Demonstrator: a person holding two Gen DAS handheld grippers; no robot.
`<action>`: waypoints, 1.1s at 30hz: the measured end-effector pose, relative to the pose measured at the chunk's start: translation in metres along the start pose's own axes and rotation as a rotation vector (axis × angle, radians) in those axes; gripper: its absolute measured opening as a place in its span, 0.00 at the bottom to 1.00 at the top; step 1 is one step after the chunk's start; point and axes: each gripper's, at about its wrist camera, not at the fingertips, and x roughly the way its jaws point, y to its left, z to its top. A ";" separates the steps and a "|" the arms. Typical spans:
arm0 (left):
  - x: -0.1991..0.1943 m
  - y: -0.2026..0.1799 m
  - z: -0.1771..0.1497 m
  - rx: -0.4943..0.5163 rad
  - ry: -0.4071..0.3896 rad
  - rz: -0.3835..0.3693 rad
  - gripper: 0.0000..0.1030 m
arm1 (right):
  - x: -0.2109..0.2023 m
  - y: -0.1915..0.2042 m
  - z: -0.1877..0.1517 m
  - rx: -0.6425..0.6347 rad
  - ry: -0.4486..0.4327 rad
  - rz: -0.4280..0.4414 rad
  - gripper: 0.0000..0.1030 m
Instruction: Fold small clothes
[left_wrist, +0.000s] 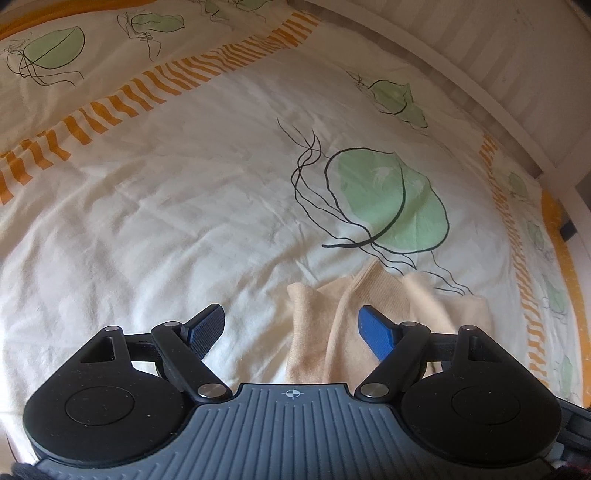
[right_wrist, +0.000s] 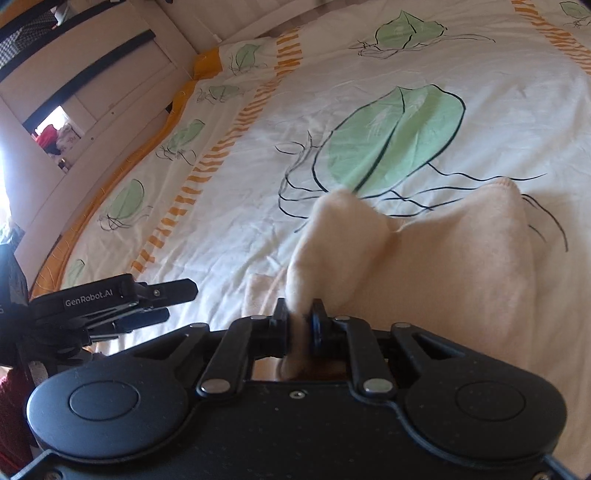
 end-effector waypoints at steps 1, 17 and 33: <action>0.000 0.002 0.000 -0.008 -0.001 0.005 0.76 | 0.000 0.003 0.000 0.003 -0.012 0.004 0.16; 0.016 -0.002 -0.009 -0.031 0.075 -0.115 0.76 | -0.033 0.037 -0.025 -0.299 -0.127 -0.089 0.61; 0.036 -0.028 -0.025 0.014 0.186 -0.289 0.77 | -0.003 0.085 -0.135 -0.973 -0.058 -0.334 0.65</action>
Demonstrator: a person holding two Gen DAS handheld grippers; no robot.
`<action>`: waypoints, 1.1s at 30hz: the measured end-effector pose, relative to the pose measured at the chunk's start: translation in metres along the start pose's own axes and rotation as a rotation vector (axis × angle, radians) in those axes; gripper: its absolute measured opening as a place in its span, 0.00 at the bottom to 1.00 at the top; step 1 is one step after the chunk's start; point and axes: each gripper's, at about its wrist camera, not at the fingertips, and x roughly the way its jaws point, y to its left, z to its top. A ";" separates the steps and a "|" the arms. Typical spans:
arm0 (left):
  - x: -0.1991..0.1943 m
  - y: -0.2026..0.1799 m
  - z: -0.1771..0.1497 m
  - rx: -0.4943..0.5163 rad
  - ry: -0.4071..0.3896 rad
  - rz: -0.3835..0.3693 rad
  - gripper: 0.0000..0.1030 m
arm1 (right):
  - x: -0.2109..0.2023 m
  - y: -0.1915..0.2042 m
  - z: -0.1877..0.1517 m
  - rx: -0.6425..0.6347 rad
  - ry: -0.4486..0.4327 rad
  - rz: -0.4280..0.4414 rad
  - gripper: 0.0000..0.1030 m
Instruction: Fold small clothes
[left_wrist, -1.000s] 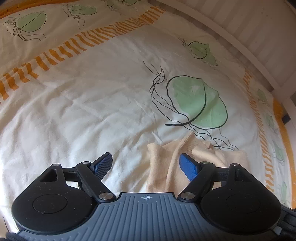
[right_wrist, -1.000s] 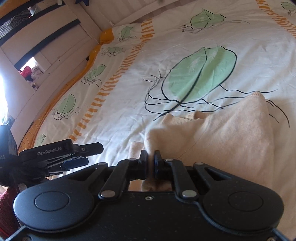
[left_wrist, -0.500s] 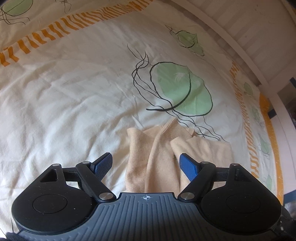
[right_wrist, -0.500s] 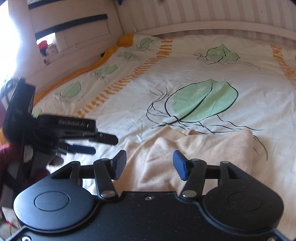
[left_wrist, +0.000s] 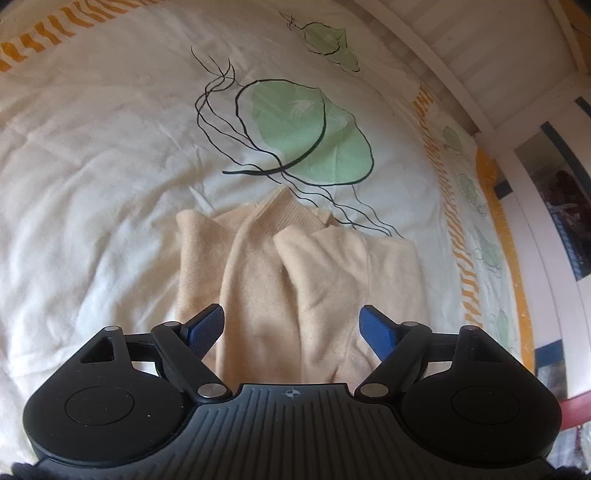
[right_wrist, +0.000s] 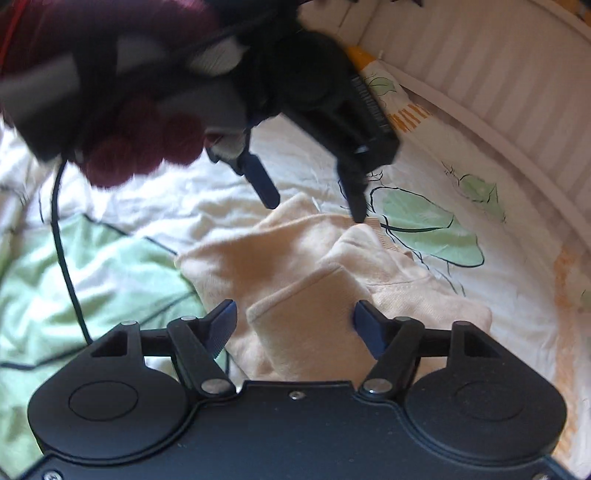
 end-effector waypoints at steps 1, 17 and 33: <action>0.001 0.000 -0.001 -0.009 0.003 -0.019 0.77 | 0.001 0.003 -0.003 -0.033 0.001 -0.025 0.56; 0.044 -0.021 -0.004 -0.080 0.092 -0.252 0.91 | -0.028 -0.060 -0.017 0.376 -0.100 0.013 0.15; 0.076 -0.024 0.012 -0.038 0.061 -0.204 0.12 | -0.028 -0.059 -0.024 0.403 -0.112 0.061 0.15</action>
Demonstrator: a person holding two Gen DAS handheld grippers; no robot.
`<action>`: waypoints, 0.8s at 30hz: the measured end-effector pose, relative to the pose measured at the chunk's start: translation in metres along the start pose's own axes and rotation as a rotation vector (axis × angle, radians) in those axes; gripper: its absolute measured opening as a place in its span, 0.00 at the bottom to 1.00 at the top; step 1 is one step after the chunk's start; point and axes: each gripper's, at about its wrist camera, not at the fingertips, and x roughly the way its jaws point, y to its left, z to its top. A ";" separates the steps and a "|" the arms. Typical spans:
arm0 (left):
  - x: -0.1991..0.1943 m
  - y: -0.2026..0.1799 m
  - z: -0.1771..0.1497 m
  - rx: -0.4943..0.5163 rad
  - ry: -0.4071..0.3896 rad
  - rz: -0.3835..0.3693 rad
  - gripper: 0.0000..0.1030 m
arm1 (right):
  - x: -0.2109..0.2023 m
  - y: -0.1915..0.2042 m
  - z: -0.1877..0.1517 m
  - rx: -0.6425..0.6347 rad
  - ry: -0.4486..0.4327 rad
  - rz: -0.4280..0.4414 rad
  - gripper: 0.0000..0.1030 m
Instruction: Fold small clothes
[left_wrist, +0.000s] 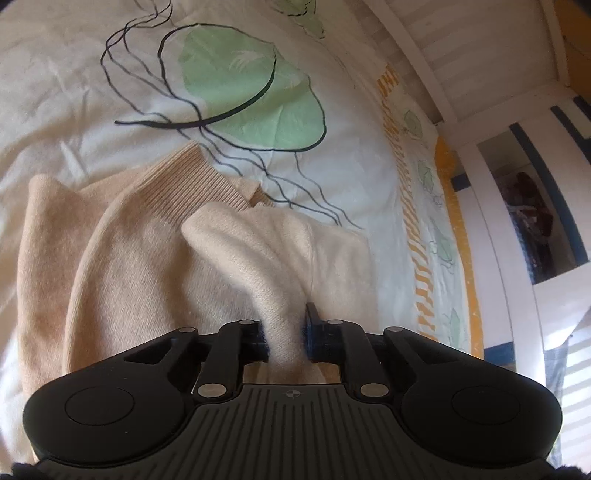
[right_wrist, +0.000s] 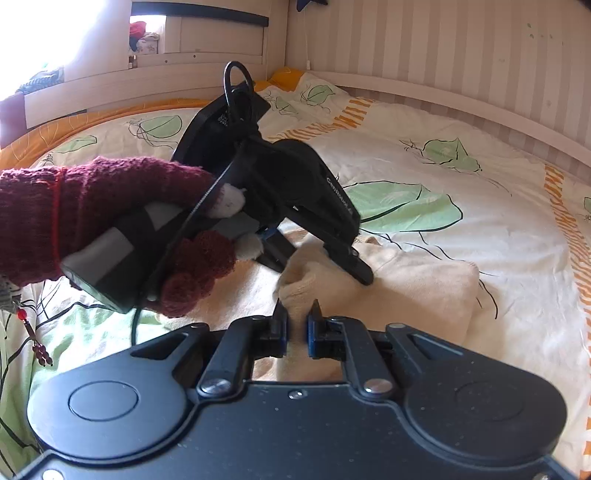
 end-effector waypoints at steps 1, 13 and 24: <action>-0.004 -0.006 0.002 0.030 -0.019 -0.004 0.12 | 0.000 0.000 0.001 0.005 -0.006 -0.005 0.15; -0.044 -0.011 0.013 0.248 -0.091 0.134 0.12 | 0.035 0.036 0.019 -0.027 -0.027 0.062 0.16; -0.033 0.020 0.020 0.150 -0.082 0.136 0.22 | 0.050 0.059 0.005 -0.074 0.077 0.108 0.16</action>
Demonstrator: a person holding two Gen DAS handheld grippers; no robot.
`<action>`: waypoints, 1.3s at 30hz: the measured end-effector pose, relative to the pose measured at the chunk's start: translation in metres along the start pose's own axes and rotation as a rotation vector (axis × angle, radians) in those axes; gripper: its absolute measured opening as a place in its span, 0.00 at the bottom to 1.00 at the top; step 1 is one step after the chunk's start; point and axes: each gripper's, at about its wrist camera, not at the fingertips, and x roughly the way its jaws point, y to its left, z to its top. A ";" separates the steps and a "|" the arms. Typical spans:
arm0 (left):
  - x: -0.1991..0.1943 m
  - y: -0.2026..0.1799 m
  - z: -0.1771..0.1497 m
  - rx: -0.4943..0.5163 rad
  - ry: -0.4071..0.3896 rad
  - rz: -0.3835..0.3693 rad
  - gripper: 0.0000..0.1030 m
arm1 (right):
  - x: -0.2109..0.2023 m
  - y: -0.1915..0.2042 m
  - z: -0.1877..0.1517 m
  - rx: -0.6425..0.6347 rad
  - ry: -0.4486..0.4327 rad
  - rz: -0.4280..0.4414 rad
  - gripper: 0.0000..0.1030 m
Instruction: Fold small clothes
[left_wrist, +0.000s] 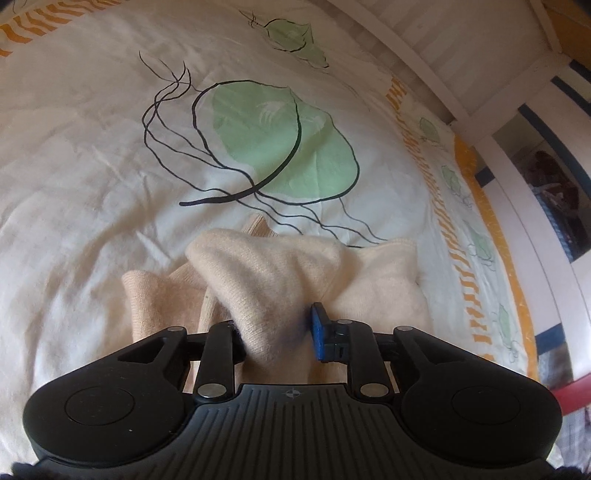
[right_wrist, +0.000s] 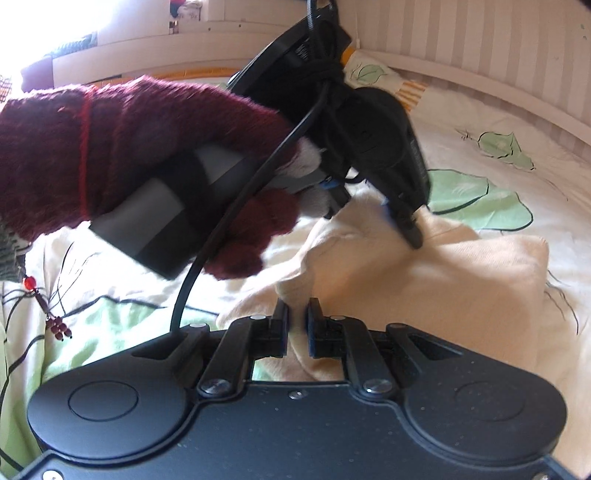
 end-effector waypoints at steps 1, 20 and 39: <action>-0.002 -0.002 0.000 0.003 -0.030 -0.014 0.22 | -0.001 0.001 -0.001 0.002 0.001 -0.001 0.16; -0.049 -0.010 -0.002 0.127 -0.149 0.316 0.41 | -0.011 -0.011 -0.002 0.039 -0.056 0.125 0.29; -0.044 0.017 -0.012 -0.108 0.008 0.063 0.49 | 0.010 0.032 -0.002 -0.207 -0.012 -0.129 0.28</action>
